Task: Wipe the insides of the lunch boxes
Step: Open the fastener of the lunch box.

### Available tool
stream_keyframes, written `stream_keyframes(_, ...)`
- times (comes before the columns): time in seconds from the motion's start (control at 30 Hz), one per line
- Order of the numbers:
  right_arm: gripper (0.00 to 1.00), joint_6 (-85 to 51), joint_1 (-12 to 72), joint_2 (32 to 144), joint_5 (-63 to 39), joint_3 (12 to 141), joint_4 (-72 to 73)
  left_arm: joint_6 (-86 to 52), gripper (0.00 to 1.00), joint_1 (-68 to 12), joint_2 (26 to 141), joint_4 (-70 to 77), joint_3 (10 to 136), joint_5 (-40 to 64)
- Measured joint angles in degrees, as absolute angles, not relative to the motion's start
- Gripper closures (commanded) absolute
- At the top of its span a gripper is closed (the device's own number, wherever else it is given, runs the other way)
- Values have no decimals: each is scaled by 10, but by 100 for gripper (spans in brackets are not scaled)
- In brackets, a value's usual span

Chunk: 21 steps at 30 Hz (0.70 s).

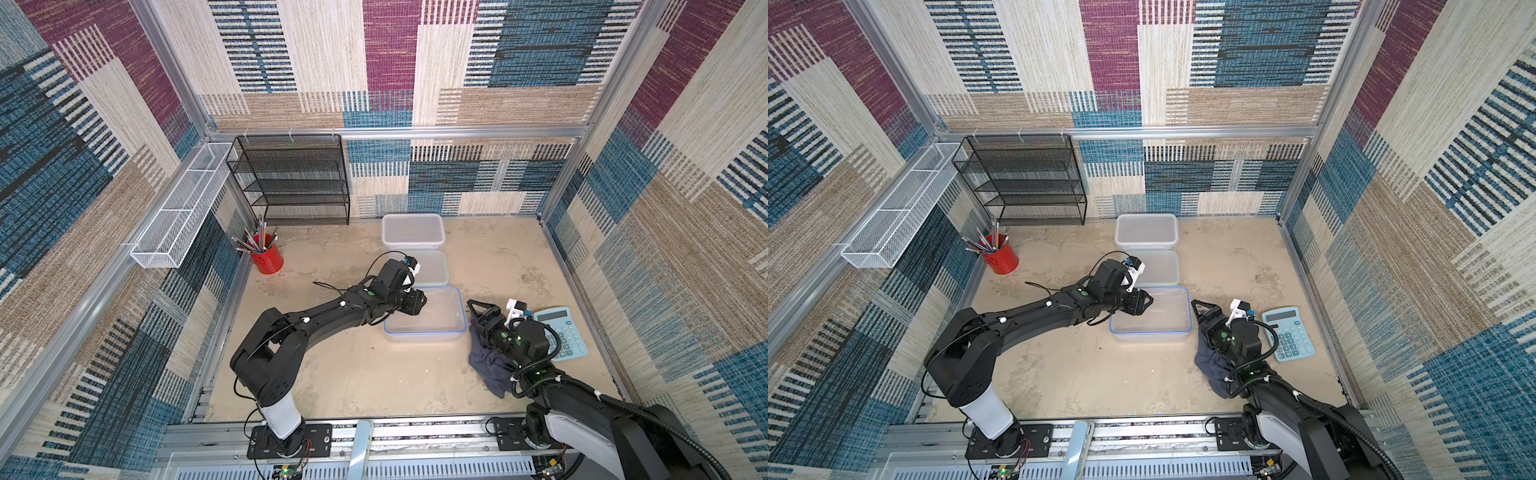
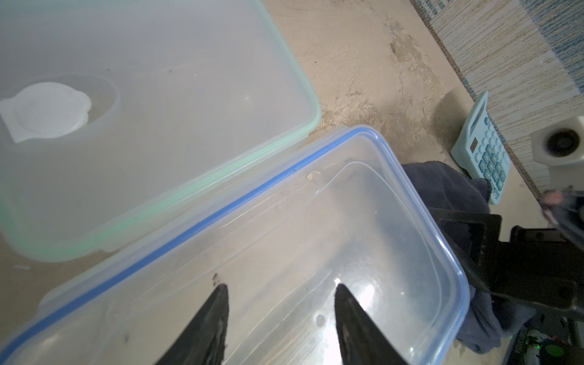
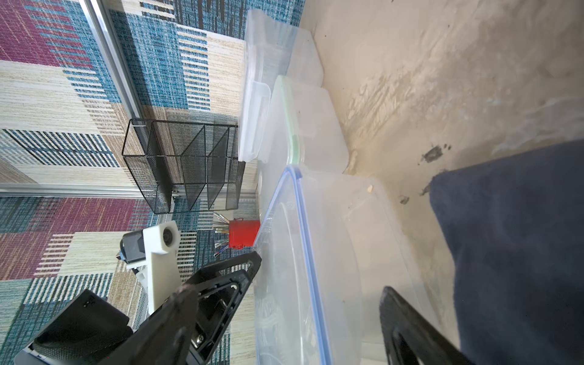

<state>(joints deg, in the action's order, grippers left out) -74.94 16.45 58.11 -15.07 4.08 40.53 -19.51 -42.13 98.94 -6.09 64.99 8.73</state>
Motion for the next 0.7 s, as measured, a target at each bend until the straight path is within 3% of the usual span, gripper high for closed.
stream_keyframes(0.4, 15, -796, 187, 653, -162, 53, 448, -199, 46, -430, 993, -54, 643, 70)
stream_keyframes(0.7, 21, -842, 223, 723, -110, 48, 528, -210, 47, -439, 993, -33, 627, 68)
